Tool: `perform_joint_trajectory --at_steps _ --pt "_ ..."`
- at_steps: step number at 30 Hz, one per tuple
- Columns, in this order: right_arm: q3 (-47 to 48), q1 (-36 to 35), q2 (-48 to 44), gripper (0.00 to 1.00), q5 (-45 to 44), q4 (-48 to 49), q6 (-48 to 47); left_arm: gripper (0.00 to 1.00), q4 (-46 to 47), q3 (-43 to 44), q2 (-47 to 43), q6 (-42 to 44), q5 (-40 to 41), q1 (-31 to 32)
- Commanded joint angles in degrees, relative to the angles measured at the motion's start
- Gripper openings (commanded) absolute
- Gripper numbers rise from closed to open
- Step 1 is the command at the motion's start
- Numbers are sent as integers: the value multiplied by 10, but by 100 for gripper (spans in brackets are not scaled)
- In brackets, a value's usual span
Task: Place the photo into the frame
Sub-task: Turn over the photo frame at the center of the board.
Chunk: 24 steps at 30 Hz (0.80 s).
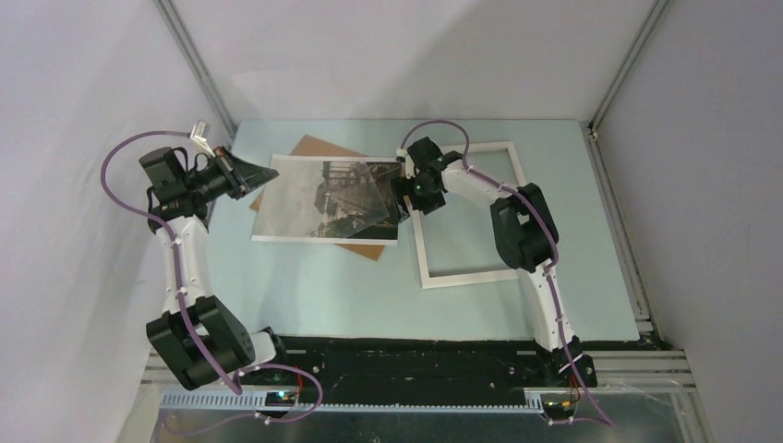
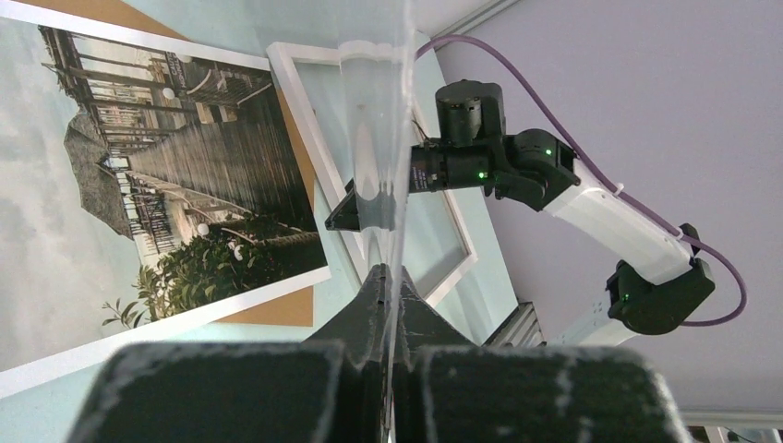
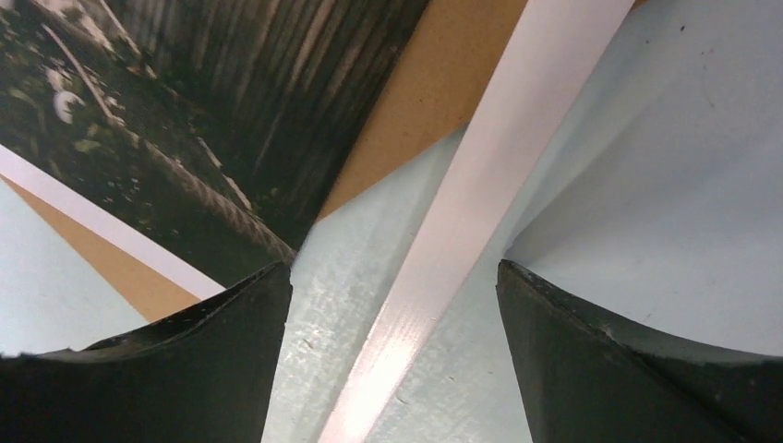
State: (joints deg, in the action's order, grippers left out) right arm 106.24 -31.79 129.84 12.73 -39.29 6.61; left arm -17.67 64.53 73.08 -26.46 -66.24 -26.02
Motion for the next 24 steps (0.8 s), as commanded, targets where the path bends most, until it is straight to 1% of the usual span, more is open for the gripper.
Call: perform_joint_trajectory --at_steps 1,3,5,6,7,8,10,13,16,18,19,20,21,23,24 --pt "24 -6 12 85 -34 -5 5 0 6 27 -24 14 -19 -4" --pt "21 -6 14 81 -46 -5 0 0 6 28 -25 14 -20 -3" --pt "16 -6 15 74 -54 -5 -3 0 6 27 -26 15 -21 -4" --pt "14 -6 16 68 -57 -5 -5 0 5 27 -26 16 -21 -3" --pt "13 -7 16 64 -58 -4 -6 0 6 26 -26 16 -21 -3" --pt "9 -7 16 58 -62 -4 -7 0 5 25 -26 17 -21 -3" --pt "5 -11 17 51 -75 -2 -11 0 5 24 -26 17 -21 -3" --pt "0 -18 20 45 -87 1 -16 0 5 21 -27 20 -21 -3" --pt "-2 -21 21 38 -102 -1 -22 0 5 17 -27 23 -21 -3" --pt "-3 -18 17 30 -100 -3 -24 0 5 15 -26 25 -22 -3" --pt "-3 -16 14 23 -97 -3 -26 0 5 14 -25 25 -22 -3" --pt "-2 -13 6 19 -93 -5 -27 0 6 13 -25 26 -22 -3" --pt "0 -11 -6 9 -87 -6 -29 0 6 13 -23 27 -22 -3" --pt "5 -5 -28 0 -70 -11 -31 0 6 13 -21 30 -22 -4" --pt "8 0 -36 0 -61 -18 -31 0 6 14 -20 32 -22 -4"
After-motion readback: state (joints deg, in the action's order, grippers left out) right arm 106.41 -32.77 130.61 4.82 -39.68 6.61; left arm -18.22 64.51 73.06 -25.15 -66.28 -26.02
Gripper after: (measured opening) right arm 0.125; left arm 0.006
